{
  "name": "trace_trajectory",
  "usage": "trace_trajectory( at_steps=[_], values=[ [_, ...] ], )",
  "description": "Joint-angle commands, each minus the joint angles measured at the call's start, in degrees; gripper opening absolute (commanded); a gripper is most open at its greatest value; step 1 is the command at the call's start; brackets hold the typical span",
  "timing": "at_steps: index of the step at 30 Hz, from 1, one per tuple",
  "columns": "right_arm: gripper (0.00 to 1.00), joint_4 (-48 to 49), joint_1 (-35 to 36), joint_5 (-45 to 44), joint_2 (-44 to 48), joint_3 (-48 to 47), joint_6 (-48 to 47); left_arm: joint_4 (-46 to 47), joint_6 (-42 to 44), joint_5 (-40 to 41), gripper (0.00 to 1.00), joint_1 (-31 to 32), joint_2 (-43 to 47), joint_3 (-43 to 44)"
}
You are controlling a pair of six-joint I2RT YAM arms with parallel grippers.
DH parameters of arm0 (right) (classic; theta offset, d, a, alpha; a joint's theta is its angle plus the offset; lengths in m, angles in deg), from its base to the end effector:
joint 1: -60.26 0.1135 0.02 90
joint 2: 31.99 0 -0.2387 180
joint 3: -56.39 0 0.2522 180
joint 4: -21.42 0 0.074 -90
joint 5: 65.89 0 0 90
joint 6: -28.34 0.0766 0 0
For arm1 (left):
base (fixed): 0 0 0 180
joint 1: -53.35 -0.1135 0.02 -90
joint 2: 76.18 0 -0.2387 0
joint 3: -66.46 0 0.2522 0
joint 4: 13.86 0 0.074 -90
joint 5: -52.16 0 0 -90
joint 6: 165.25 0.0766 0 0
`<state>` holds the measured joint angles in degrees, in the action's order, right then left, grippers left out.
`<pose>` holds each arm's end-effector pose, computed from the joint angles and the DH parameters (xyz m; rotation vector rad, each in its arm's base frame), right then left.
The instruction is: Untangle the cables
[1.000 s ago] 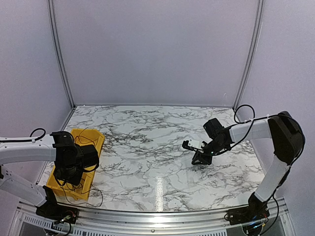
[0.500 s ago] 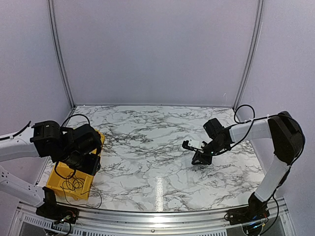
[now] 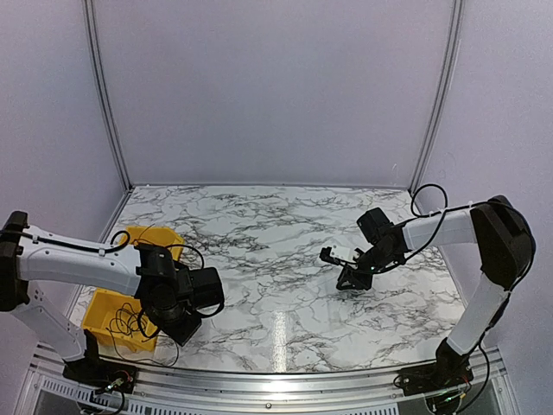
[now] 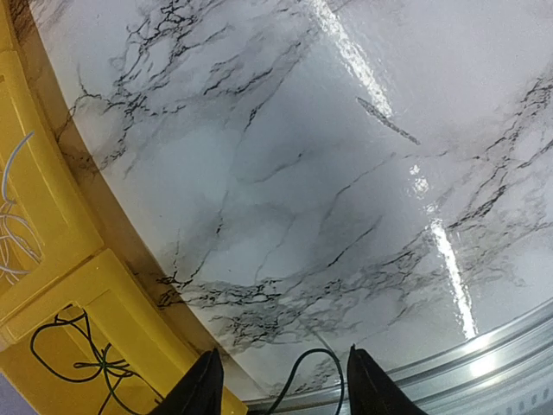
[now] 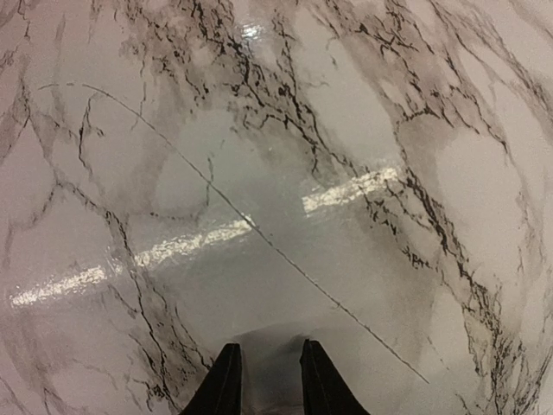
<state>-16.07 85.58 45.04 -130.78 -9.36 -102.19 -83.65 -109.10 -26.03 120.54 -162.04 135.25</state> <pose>0.2743 0.1601 0.0747 -1.5543 2.2413 0.4372 0.1122 -0.2262 0.1288 0.8368 2.8236 0.1314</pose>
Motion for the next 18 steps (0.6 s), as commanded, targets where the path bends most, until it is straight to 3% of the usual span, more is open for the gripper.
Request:
trace_trajectory(
  at_steps=[1, 10, 15, 18],
  values=[
    [0.26, -5.5, -0.9, -8.5, -5.0, 3.3, 0.2, -3.8, 1.3, 0.9, 0.50, 0.4, -2.0, -0.2],
    [0.26, -5.4, -0.9, -8.5, -4.9, 3.2, 0.0, -8.9, 1.6, -3.3, 0.38, 0.5, -2.6, -1.4],
    [0.26, -5.5, -0.9, -8.5, -5.0, 3.3, 0.0, -13.2, 1.7, -4.0, 0.22, 0.5, -0.5, -0.8],
    [0.26, -5.5, -0.9, -8.5, -5.0, 3.3, 0.0, -16.2, 1.3, -0.6, 0.01, 0.4, 0.2, 0.5]
  ],
)
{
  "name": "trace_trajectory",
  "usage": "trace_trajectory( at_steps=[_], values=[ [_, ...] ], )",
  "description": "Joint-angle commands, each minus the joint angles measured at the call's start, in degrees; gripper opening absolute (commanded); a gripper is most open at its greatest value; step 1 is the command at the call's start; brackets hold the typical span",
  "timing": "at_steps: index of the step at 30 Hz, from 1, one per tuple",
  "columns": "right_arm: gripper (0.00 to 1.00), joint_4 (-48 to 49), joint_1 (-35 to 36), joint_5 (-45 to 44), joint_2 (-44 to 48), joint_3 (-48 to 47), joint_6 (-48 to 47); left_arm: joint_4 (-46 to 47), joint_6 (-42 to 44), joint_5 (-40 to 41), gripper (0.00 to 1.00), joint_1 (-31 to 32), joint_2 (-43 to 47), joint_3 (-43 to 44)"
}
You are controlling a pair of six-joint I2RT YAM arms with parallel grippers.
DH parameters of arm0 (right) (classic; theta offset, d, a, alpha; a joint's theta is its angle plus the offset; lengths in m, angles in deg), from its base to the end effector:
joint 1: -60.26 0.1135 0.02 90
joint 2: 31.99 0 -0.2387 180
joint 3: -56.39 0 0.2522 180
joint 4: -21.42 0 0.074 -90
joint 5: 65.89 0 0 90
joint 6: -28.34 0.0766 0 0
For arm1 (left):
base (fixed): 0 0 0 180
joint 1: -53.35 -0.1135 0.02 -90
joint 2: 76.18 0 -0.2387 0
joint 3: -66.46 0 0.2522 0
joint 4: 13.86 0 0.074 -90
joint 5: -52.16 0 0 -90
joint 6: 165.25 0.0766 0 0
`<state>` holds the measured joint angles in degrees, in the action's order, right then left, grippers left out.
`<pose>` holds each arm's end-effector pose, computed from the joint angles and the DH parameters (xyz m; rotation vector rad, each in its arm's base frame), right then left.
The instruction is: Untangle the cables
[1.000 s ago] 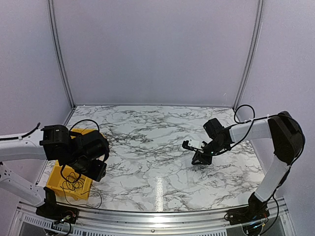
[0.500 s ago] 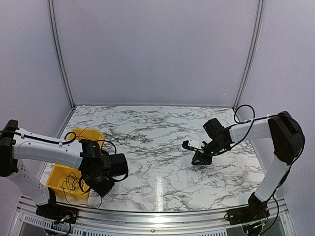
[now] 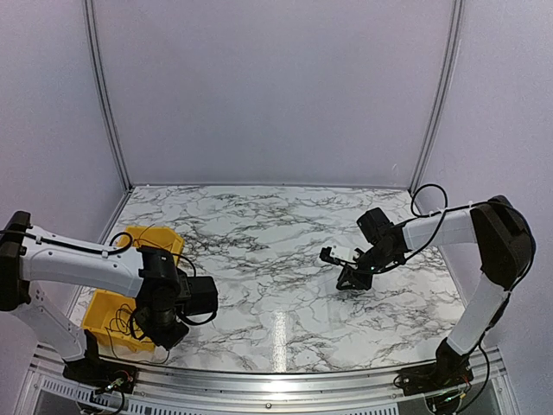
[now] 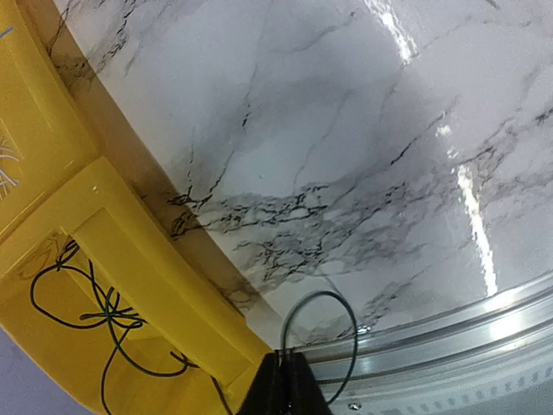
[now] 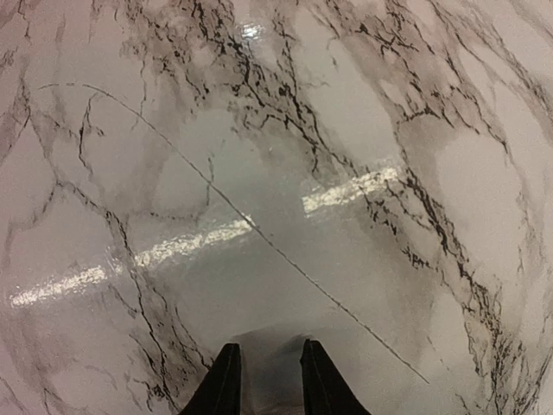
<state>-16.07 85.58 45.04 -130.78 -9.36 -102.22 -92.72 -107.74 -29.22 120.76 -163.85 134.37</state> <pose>0.2743 0.1601 0.0747 -1.5548 2.2408 0.4371 0.0971 -0.2035 0.1187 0.9487 2.9574 0.3298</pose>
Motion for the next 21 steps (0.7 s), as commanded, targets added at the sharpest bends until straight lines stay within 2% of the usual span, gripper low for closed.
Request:
trace_trajectory(
  at_steps=[1, 4, 7, 10, 15, 21],
  values=[
    [0.26, -5.5, -0.9, -8.5, -5.0, 3.3, 0.0, -8.1, -0.6, 4.3, 0.00, 0.2, 2.3, 2.3],
    [0.26, -5.5, -0.9, -8.5, -5.0, 3.3, 0.0, -11.3, -2.4, 10.3, 0.00, 0.1, 4.2, 6.1],
    [0.26, -5.5, -0.9, -8.5, -5.0, 3.2, 0.0, -17.3, -5.2, 21.8, 0.00, -0.2, 5.4, 11.5],
    [0.26, -5.5, -0.9, -8.5, -5.0, 3.2, 0.0, -17.5, -4.7, 27.5, 0.00, -0.8, 8.2, 13.8],
    [0.26, -5.5, -0.9, -8.5, -5.0, 3.3, 0.0, -17.5, -3.5, 34.9, 0.00, -1.9, 8.7, 17.1],
    [0.26, -5.5, -0.9, -8.5, -4.9, 3.3, 0.0, -17.5, -3.6, 35.7, 0.00, -5.2, 8.8, 17.2]
  ],
)
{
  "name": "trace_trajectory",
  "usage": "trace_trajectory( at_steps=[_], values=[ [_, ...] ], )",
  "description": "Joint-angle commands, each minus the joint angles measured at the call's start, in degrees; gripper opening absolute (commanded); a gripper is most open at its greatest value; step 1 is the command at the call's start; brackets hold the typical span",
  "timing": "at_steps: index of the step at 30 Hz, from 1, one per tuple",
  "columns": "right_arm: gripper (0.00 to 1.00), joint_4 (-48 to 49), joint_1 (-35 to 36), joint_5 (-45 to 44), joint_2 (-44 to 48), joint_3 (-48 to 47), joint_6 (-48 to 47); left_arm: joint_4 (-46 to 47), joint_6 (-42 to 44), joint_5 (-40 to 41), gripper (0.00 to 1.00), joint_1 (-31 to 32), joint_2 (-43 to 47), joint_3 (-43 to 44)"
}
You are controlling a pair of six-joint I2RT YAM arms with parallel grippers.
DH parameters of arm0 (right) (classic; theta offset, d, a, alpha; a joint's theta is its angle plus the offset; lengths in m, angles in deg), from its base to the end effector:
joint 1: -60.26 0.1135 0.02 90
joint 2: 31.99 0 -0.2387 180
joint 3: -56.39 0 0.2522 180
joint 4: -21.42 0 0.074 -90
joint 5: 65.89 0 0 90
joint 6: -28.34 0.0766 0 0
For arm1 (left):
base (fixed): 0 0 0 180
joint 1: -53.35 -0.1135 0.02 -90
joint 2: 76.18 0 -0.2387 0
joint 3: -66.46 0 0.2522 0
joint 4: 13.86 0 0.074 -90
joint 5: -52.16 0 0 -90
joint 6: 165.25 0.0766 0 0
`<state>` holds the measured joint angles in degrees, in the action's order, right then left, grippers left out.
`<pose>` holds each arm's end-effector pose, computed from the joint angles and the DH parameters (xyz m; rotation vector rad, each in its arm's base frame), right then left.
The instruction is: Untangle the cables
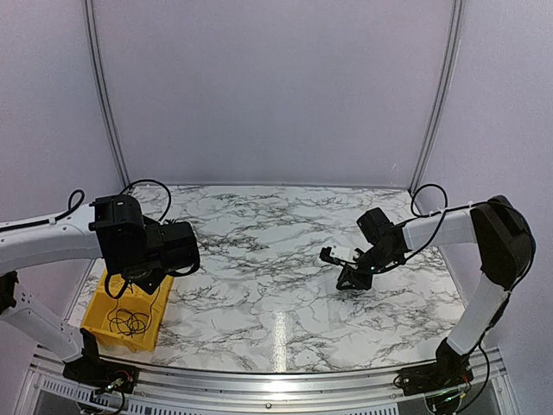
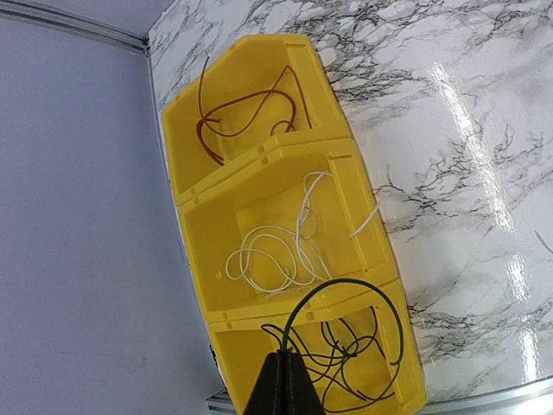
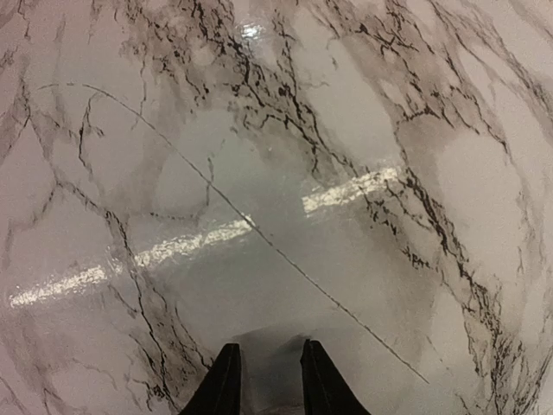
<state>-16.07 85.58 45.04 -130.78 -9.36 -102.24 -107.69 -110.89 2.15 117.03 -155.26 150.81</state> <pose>0.2743 0.1601 0.0747 -1.5552 2.2405 0.4370 0.1458 -0.1837 0.2384 0.6028 2.4618 0.5727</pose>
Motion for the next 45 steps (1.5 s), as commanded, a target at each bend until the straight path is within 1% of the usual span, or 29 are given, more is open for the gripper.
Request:
trace_trajectory(
  at_steps=[1, 3, 6, 10, 12, 15, 16, 18, 20, 23, 27, 30, 32, 33, 35, 36, 37, 39, 45],
  values=[
    [0.26, -5.5, -0.9, -8.5, -5.0, 3.2, 0.0, -2.5, -1.5, 5.1, 0.00, -2.0, 0.5, 0.7],
    [0.26, -5.5, -0.9, -8.5, -4.9, 3.3, 0.0, -2.5, -3.7, 6.6, 0.00, -3.0, 1.4, 0.1],
    [0.26, -5.3, -0.9, -8.5, -4.8, 3.4, 0.1, -2.5, -3.3, 5.6, 0.00, -3.6, 2.3, -2.6],
    [0.26, -5.4, -0.9, -8.5, -4.8, 3.4, 0.1, -2.5, -5.3, -1.3, 0.00, -3.8, 2.7, -5.3],
    [0.26, -5.4, -0.9, -8.5, -4.8, 3.4, 0.1, -2.6, -6.5, -7.3, 0.00, -4.0, 1.8, -9.0],
    [0.27, -5.3, -0.9, -8.5, -4.8, 3.5, 0.1, -2.5, -10.3, -11.5, 0.00, -4.0, -0.2, -16.2],
    [0.26, -5.2, -0.9, -8.5, -4.8, 3.4, 0.1, -2.3, -11.0, -11.7, 0.00, -4.1, -0.9, -18.6],
    [0.27, -5.2, -0.9, -8.5, -4.8, 3.5, 0.0, -2.2, -14.6, -10.4, 0.00, -4.0, -1.9, -19.3],
    [0.27, -5.2, -0.9, -8.5, -4.7, 3.4, 0.1, -2.4, -16.3, -10.1, 0.00, -4.0, -3.0, -19.4],
    [0.27, -5.1, -0.9, -8.6, -4.8, 3.5, 0.1, -1.7, -17.0, -10.8, 0.00, -4.1, -5.5, -19.9],
    [0.27, -5.2, -0.9, -8.5, -4.8, 3.4, 0.0, 0.3, -15.8, -14.1, 0.00, -4.2, -12.9, -21.1],
    [0.27, -5.3, -0.9, -8.6, -4.6, 3.6, 0.0, -0.1, -15.7, -13.4, 0.02, -4.2, -15.8, -20.9],
    [0.27, -5.3, -0.9, -8.7, -4.7, 3.7, 0.0, -1.4, -17.1, -11.3, 0.03, -4.5, -15.4, -20.2],
    [0.27, -5.3, -0.9, -8.7, -4.7, 3.7, -0.1, -1.9, -17.7, -10.7, 0.11, -5.1, -14.4, -19.9],
    [0.27, -5.3, -0.9, -8.6, -4.7, 3.6, -0.2, -2.2, -17.3, -10.7, 0.41, -6.5, -12.7, -19.5],
    [0.27, -5.3, -0.9, -8.6, -4.7, 3.6, -0.3, -2.5, -17.1, -10.3, 0.50, -6.7, -12.2, -18.9],
    [0.27, -5.4, -0.9, -8.6, -4.8, 3.6, -0.2, -2.5, -16.8, -10.3, 0.54, -6.7, -11.4, -18.0],
    [0.27, -5.5, -0.9, -8.6, -4.8, 3.6, -0.3, -2.5, -16.7, -11.3, 0.57, -6.7, -9.3, -15.6],
    [0.27, -5.5, -0.9, -8.6, -4.8, 3.6, -0.3, -2.3, -14.3, -11.2, 0.56, -6.7, -4.8, -6.2]
  ],
)
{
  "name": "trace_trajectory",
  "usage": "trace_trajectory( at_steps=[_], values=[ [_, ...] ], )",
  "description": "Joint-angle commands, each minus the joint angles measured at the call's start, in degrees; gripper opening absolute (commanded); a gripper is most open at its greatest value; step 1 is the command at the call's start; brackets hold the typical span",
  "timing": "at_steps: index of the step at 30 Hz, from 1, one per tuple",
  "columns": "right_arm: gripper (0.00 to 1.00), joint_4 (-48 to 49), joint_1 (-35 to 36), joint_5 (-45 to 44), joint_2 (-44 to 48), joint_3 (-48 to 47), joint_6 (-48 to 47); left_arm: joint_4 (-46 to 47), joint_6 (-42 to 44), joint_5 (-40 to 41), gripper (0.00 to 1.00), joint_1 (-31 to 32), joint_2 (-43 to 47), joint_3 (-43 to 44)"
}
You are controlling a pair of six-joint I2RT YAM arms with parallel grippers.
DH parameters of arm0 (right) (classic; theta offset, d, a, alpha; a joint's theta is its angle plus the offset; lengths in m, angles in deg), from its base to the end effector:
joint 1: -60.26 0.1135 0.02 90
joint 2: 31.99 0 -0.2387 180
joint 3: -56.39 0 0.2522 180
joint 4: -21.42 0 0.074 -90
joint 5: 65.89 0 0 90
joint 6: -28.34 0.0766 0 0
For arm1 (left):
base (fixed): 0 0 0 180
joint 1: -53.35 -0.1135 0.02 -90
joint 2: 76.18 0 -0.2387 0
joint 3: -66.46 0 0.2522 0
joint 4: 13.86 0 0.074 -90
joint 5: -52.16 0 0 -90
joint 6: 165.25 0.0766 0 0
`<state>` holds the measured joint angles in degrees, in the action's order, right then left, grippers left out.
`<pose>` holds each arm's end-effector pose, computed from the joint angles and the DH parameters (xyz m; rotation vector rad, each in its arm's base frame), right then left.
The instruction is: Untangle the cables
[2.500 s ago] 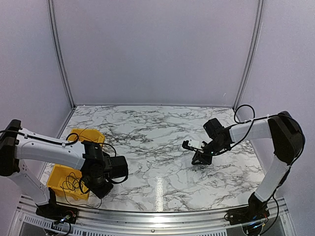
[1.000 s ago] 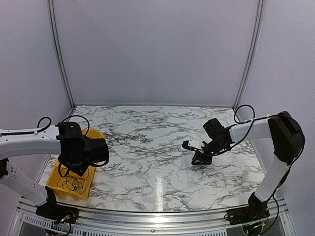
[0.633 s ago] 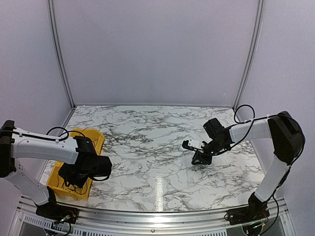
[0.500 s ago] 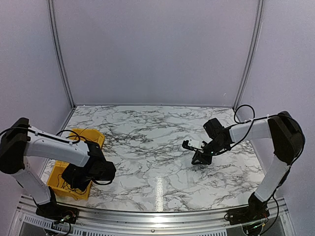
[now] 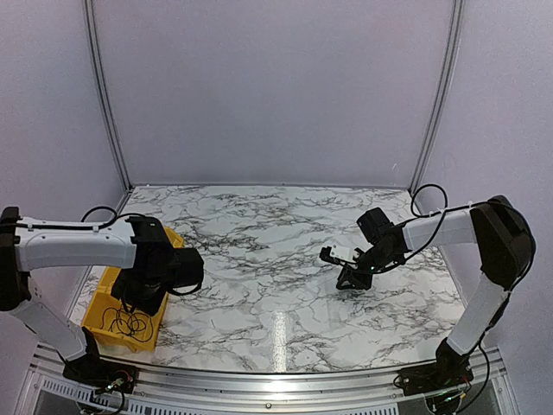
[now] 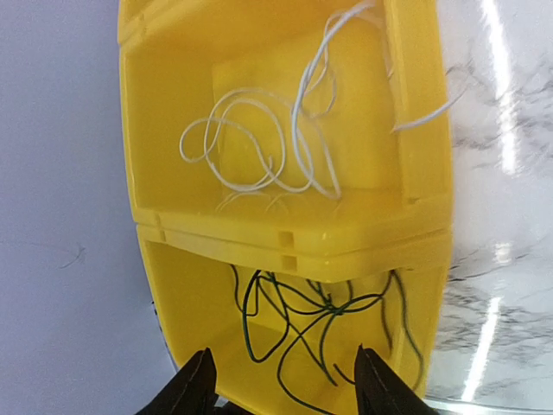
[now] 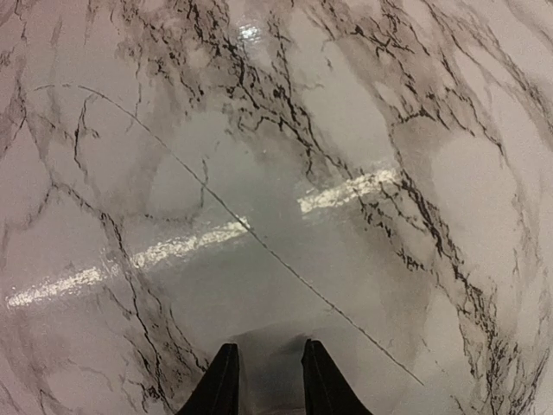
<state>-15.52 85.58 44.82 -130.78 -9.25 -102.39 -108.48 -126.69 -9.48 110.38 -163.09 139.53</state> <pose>0.2752 0.1602 0.0745 -1.5554 2.2328 0.4285 0.1433 -0.1541 0.1574 0.2532 2.8112 0.7883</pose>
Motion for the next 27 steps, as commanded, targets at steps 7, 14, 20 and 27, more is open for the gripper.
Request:
trace_trajectory(
  at_steps=[7, 14, 20, 27],
  values=[
    [0.27, -6.1, -0.9, -8.4, -4.8, 3.4, -0.2, 3.8, 4.6, -7.2, 0.43, 0.3, 4.6, 4.1],
    [0.27, -6.1, -0.9, -8.4, -4.8, 3.4, -0.2, 13.8, 6.0, -12.0, 0.39, 0.7, 2.3, -0.8],
    [0.27, -6.1, -0.9, -8.4, -4.8, 3.4, -0.2, 14.1, 5.2, -9.8, 0.40, 0.6, -2.9, -1.9],
    [0.27, -5.9, -0.9, -8.4, -4.8, 3.5, -0.1, 13.8, 5.2, -7.3, 0.33, 0.6, -5.5, -2.5]
  ],
)
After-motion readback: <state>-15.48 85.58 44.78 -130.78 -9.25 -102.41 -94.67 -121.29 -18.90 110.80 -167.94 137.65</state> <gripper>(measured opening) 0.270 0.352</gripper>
